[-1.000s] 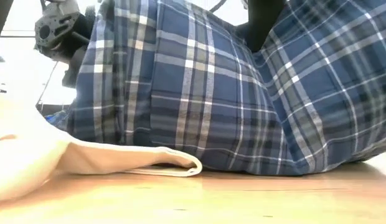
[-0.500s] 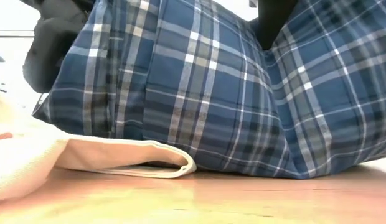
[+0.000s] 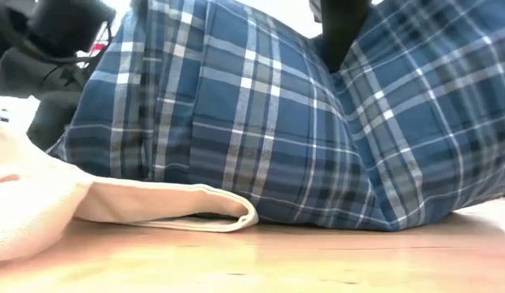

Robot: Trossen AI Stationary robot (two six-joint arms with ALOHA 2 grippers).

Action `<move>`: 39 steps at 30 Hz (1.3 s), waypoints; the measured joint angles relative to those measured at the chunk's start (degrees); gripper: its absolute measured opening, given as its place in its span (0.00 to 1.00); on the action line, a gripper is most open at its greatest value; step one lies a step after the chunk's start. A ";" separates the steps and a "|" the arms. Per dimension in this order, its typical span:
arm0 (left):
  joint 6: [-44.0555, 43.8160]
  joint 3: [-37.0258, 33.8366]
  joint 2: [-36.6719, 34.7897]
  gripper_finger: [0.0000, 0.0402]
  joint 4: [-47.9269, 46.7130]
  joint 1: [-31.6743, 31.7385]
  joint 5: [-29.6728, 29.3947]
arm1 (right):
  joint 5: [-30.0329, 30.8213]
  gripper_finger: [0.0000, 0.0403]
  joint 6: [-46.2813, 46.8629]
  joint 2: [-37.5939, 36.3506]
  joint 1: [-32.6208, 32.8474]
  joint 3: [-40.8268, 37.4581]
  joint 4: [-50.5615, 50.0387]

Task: Fold Laundry from Bin
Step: Fold the blue pants

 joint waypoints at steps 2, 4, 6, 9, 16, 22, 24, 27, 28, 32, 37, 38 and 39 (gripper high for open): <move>-1.61 -1.81 0.12 0.45 1.25 -0.25 0.05 | -0.87 0.04 -1.12 0.00 -1.24 0.00 0.75; -3.15 -1.61 0.12 0.45 1.49 -0.36 0.05 | -1.26 0.05 -1.87 0.00 -2.53 0.00 1.56; -4.36 -1.45 0.08 0.45 1.12 -0.47 0.07 | -2.64 0.05 -2.89 0.00 -3.77 0.00 2.03; -5.73 -0.83 0.14 0.45 1.02 -0.66 0.09 | -5.23 0.05 -4.27 0.00 -5.31 0.00 2.75; -7.88 -0.19 0.97 0.45 -1.34 -0.97 0.28 | -6.77 0.05 -4.22 0.00 -8.41 0.00 3.24; -9.86 -0.20 4.19 0.45 -2.15 -1.06 0.20 | -6.84 0.05 -5.10 0.00 -10.78 0.00 5.14; -9.52 -0.16 4.58 0.45 -1.86 -1.06 0.15 | -6.82 0.05 -5.77 0.00 -11.60 0.00 6.12; -9.16 -0.16 4.58 0.45 -1.90 -1.06 0.14 | -6.84 0.05 -6.70 0.02 -13.25 -0.01 6.93; -8.97 -0.16 4.58 0.45 -1.84 -1.06 0.14 | -6.82 0.05 -7.19 0.21 -13.80 -0.30 7.48; -8.30 -0.16 4.58 0.45 -1.76 -1.26 0.07 | -7.09 0.05 -9.73 0.48 -16.20 -4.24 11.02; -7.41 -0.16 4.57 0.45 -1.55 -1.26 0.07 | -7.06 0.05 -13.21 0.55 -19.31 -10.22 19.26; -7.18 -0.16 4.58 0.45 -1.52 -1.26 0.07 | -7.04 0.05 -13.84 0.55 -19.78 -11.30 22.07; -7.07 -0.16 4.58 0.45 -1.52 -1.26 0.07 | -6.99 0.05 -14.48 0.55 -20.23 -12.31 24.78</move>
